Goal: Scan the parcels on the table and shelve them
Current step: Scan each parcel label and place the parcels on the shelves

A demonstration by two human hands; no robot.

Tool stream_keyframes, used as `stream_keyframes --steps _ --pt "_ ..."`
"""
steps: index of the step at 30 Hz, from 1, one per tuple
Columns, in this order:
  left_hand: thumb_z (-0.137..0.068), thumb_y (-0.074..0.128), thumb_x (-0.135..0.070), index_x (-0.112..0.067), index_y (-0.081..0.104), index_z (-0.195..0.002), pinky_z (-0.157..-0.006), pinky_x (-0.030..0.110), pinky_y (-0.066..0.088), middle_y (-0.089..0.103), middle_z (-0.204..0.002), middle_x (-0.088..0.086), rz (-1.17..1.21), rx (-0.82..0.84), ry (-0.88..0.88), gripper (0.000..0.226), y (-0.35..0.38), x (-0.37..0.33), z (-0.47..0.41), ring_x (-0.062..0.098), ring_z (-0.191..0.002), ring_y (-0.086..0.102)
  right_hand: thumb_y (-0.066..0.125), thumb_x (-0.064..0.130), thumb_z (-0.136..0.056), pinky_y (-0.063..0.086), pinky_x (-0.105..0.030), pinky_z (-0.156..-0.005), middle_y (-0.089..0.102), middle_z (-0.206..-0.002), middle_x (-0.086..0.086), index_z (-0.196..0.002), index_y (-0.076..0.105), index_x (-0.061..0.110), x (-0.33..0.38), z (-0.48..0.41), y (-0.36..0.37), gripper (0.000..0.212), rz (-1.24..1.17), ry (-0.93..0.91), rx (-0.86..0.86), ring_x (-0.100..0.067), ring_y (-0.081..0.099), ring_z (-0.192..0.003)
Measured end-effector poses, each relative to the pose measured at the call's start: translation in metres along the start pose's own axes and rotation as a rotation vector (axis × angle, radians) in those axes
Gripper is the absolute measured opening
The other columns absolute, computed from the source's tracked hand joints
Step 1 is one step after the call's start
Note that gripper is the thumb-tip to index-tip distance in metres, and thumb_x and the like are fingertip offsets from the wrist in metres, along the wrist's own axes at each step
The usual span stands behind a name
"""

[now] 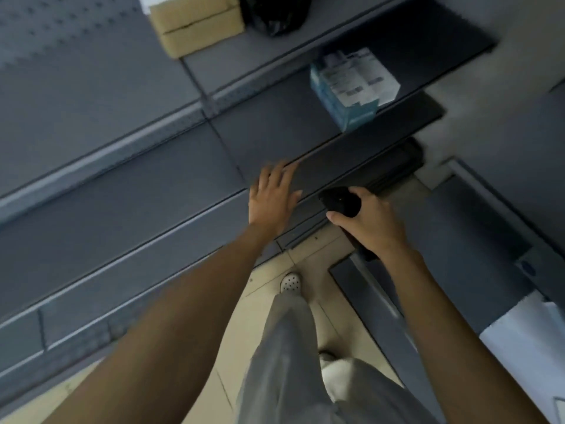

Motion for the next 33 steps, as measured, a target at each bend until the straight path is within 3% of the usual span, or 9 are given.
stream_keyframes --steps 4,18,24,33 --pt "-0.1 0.048 -0.044 -0.028 0.02 -0.156 -0.115 0.05 0.027 0.022 -0.161 -0.001 -0.044 -0.042 -0.12 0.065 -0.014 0.029 0.096 0.026 -0.15 0.014 0.073 0.053 -0.081 0.051 -0.038 -0.085 0.065 -0.125 -0.008 -0.137 0.052 0.023 0.018 0.056 0.019 0.068 0.03 -0.14 0.07 -0.032 0.061 -0.113" --pt "-0.098 0.052 -0.04 -0.024 0.035 -0.151 -0.111 0.046 0.031 0.035 -0.156 0.001 -0.155 -0.23 -0.717 0.058 -0.072 0.158 0.445 0.028 -0.145 0.029 0.07 0.06 -0.08 0.047 -0.038 -0.09 0.063 -0.133 -0.006 -0.142 0.048 0.025 0.16 0.245 0.167 0.074 0.203 -0.654 0.446 -0.032 0.058 -0.12" --pt "-0.088 0.063 -0.024 -0.025 0.037 -0.149 -0.11 0.044 0.032 0.039 -0.152 0.001 -0.177 -0.224 -1.032 0.067 -0.092 0.194 0.65 0.028 -0.141 0.034 0.07 0.057 -0.082 0.044 -0.037 -0.086 0.062 -0.131 -0.007 -0.141 0.048 0.023 0.232 0.393 0.26 0.071 0.235 -0.913 0.655 -0.031 0.057 -0.12" --pt "-0.083 0.068 -0.018 -0.024 0.047 -0.14 -0.105 0.044 0.034 0.048 -0.142 0.001 -0.2 -0.212 -1.403 0.061 -0.101 0.232 0.946 0.029 -0.132 0.041 0.069 0.06 -0.076 0.049 -0.036 -0.081 0.065 -0.123 0.003 -0.135 0.053 0.03 0.287 0.643 0.397 0.068 0.253 -1.202 0.891 -0.023 0.06 -0.107"
Point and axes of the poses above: each hand's wrist, its own z-axis away from the middle knuckle, its own y-axis out of the palm, x = y × z, the point moved 3 cm from there along -z, towards the middle knuckle
